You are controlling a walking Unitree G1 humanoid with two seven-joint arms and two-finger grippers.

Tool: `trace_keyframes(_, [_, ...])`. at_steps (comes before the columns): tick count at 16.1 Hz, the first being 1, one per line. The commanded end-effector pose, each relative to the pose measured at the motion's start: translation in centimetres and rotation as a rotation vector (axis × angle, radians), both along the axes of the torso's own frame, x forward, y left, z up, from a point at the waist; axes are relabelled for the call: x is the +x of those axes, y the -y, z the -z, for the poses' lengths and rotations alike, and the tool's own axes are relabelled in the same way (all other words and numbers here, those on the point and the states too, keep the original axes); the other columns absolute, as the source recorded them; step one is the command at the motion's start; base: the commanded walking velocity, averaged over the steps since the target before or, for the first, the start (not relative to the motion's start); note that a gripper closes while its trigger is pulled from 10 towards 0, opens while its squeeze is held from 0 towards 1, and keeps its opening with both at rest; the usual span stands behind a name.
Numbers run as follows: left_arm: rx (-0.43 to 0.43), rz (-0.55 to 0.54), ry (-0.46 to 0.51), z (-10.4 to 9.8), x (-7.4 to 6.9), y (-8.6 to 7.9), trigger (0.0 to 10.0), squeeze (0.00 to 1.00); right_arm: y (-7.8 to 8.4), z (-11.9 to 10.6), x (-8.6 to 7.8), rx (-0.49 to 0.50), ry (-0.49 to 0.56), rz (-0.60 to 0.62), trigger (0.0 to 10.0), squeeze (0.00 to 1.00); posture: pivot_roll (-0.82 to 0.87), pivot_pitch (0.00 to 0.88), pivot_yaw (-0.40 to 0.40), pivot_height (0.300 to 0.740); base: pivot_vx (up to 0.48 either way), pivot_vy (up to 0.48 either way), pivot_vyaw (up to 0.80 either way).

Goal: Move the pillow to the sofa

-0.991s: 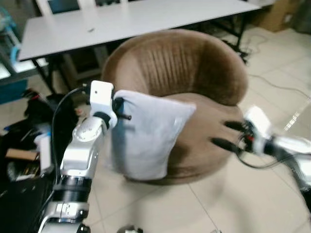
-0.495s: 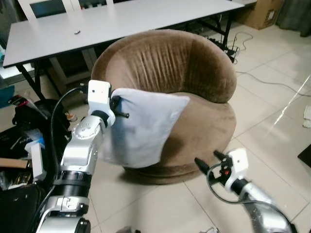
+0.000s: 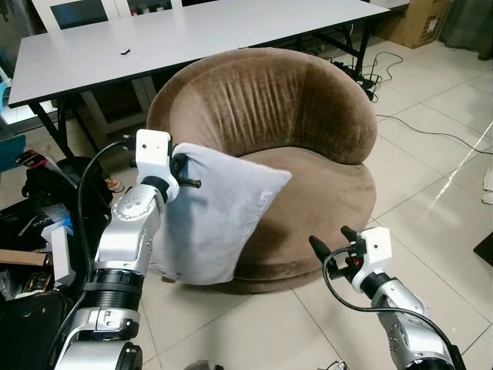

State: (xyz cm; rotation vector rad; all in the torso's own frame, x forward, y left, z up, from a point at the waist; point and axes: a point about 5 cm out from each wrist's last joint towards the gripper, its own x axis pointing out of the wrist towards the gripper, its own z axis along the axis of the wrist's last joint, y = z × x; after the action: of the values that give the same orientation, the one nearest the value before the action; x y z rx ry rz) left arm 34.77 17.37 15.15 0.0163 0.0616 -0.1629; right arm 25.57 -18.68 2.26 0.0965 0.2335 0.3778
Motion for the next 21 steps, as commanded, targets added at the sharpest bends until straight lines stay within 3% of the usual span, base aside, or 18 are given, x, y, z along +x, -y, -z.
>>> trace_keyframes(1, [-0.002, -0.012, 0.073, -1.8, 0.5, -0.3, 10.0, 0.0, 0.0, -0.4, 0.5, -0.018, 0.022, -0.009, 10.0, 0.0, -0.09, 0.0, 0.092, 0.74, 0.0, 0.0, 0.0])
trace_keyframes(6, [0.017, -0.004, 0.063, -1.7, 0.4, -0.2, 10.0, 0.0, -0.2, 0.4, 0.9, -0.029, -0.007, -0.027, 10.0, 0.0, -0.08, 0.0, 0.09, 0.74, 0.06, 0.0, 0.0])
trace_keyframes(10, [0.079, -0.005, 0.054, -1.9, 0.4, -0.2, 10.0, 0.0, -0.5, 0.8, 0.9, -0.031, -0.021, -0.039, 10.0, 0.0, -0.07, 0.0, 0.09, 0.74, 0.48, 0.0, 0.0])
trace_keyframes(21, [0.136, 0.018, 0.065, -2.1, 0.4, 0.2, 10.0, 0.0, -1.5, 1.0, 0.9, -0.039, -0.019, -0.067, 10.0, 0.0, -0.07, 0.0, 0.091, 0.74, 0.48, 0.0, 0.0])
